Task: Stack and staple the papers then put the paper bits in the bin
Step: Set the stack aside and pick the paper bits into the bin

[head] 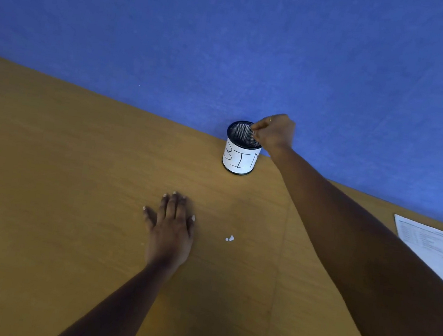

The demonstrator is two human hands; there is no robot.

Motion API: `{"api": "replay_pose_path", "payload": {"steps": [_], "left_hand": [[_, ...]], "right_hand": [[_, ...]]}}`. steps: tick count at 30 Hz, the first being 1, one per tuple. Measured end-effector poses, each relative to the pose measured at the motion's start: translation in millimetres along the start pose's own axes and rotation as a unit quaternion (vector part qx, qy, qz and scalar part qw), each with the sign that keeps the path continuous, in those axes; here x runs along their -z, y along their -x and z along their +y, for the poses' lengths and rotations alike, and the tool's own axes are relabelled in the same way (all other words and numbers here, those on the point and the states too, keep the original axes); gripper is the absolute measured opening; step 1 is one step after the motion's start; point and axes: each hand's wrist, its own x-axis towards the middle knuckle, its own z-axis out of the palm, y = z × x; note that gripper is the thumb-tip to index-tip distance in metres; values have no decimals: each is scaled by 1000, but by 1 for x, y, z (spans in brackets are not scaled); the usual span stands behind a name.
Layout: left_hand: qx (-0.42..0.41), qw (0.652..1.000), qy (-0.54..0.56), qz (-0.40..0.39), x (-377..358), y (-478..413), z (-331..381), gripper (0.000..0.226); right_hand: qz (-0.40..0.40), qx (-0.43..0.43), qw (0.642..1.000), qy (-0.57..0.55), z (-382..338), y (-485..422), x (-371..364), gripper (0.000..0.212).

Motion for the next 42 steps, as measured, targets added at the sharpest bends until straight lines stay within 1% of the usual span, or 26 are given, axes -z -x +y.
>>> {"api": "replay_pose_path", "payload": {"steps": [2, 4, 8, 11, 15, 17, 20, 22, 24, 25, 27, 28, 29, 31, 32, 33, 35, 36, 38, 39, 40, 42], "left_hand": [[1, 1000, 0, -1, 0, 0, 0, 81], [1, 1000, 1, -1, 1, 0, 0, 81], [-1, 1000, 8, 6, 1, 0, 1, 79], [-1, 1000, 6, 3, 0, 0, 0, 80], [-3, 1000, 4, 3, 2, 0, 0, 80], [-2, 1000, 8, 2, 3, 0, 0, 81], [-2, 1000, 14, 5, 2, 0, 1, 80], [-4, 1000, 14, 10, 2, 1, 1, 76], [-6, 1000, 13, 13, 2, 1, 1, 75], [-7, 1000, 15, 11, 2, 1, 1, 76], [-8, 1000, 20, 10, 3, 1, 1, 79], [-7, 1000, 20, 11, 4, 1, 2, 80], [-7, 1000, 19, 12, 4, 1, 1, 80], [-7, 1000, 15, 11, 4, 2, 1, 76], [-7, 1000, 13, 11, 4, 2, 1, 72], [-7, 1000, 11, 9, 3, 2, 1, 67], [-6, 1000, 8, 3, 4, 1, 1, 65], [-6, 1000, 9, 2, 4, 2, 1, 69], [-5, 1000, 6, 2, 5, 2, 1, 71], [-5, 1000, 6, 2, 4, 2, 1, 71], [-5, 1000, 8, 3, 5, 2, 1, 72], [-4, 1000, 13, 6, 4, 2, 0, 75]], "right_hand": [[16, 43, 999, 30, 1, 2, 2, 21], [13, 63, 996, 57, 3, 1, 3, 20], [-34, 87, 990, 107, 8, -1, 3, 37], [-59, 105, 986, 118, 12, 14, 4, 31], [-65, 160, 979, 109, 34, 69, 2, 18], [-83, 145, 981, 95, 56, 95, -1, 16], [-123, 88, 984, 90, 88, 124, -1, 15], [-127, 68, 986, 78, 101, 144, 1, 11], [-117, 70, 988, 71, 111, 164, 0, 7], [-123, 75, 986, 83, 117, 173, -2, 14], [-162, 88, 973, 136, 127, 191, -8, 41], [-166, 105, 966, 171, 132, 199, -12, 56], [-155, 125, 958, 207, 135, 206, -16, 66], [-118, 161, 947, 252, 138, 214, -23, 70], [-103, 170, 947, 251, 137, 217, -25, 72], [-100, 173, 950, 240, 135, 218, -27, 79], [-125, 159, 956, 214, 131, 219, -29, 97], [-144, 150, 955, 213, 129, 219, -28, 100], [-162, 147, 951, 217, 127, 216, -29, 94], [-159, 145, 957, 197, 126, 215, -29, 88], [-143, 141, 965, 169, 125, 214, -29, 80], [-106, 123, 978, 131, 124, 207, -26, 53]]}}
